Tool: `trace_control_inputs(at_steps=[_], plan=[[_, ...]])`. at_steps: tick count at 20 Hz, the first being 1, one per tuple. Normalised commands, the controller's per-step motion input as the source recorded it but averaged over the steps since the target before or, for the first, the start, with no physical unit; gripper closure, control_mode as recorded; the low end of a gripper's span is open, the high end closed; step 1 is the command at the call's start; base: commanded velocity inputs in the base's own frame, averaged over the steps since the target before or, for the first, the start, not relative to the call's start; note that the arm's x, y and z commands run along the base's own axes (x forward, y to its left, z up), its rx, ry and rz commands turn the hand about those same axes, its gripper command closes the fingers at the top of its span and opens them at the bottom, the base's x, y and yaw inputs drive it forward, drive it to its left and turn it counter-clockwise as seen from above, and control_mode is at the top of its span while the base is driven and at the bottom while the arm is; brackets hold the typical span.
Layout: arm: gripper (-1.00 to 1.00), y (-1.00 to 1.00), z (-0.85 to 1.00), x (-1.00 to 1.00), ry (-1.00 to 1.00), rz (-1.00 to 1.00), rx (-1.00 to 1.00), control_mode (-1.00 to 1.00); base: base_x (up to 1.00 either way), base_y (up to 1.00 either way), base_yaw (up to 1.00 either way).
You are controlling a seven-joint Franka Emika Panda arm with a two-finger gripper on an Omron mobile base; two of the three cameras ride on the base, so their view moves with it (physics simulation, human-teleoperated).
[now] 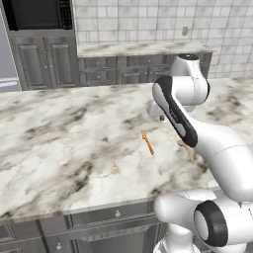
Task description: Organize the utensils by type. Pick up the wooden spoons from the counter and place them in the open cabinet. Then pick up the metallic utensils from the counter and place them in the open drawer.
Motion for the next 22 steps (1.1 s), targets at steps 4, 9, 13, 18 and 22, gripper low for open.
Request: trace_control_inputs(at_steps=[4, 9, 13, 18, 22], plan=[[-1.0, -0.25, -0.06, 0.01, -0.06, 0.02, 0.0, -1.0, 0.0, 0.0, 0.0], [-1.0, -0.75, -0.23, 0.0, -0.04, 0.0, -0.05, -1.0, 0.0, 0.0, 0.0], [-1.0, -0.92, -0.2, 0.01, 0.0, 0.0, -0.09, -1.0, 0.0, 0.0, 0.0], [-1.0, -0.98, -0.02, 0.17, 0.0, 0.0, -0.01, -1.0, 0.0, 0.0, 0.0], [-1.0, -0.97, -0.01, 0.46, 0.0, 0.0, 0.0, -1.0, 0.0, 0.0, 0.0]])
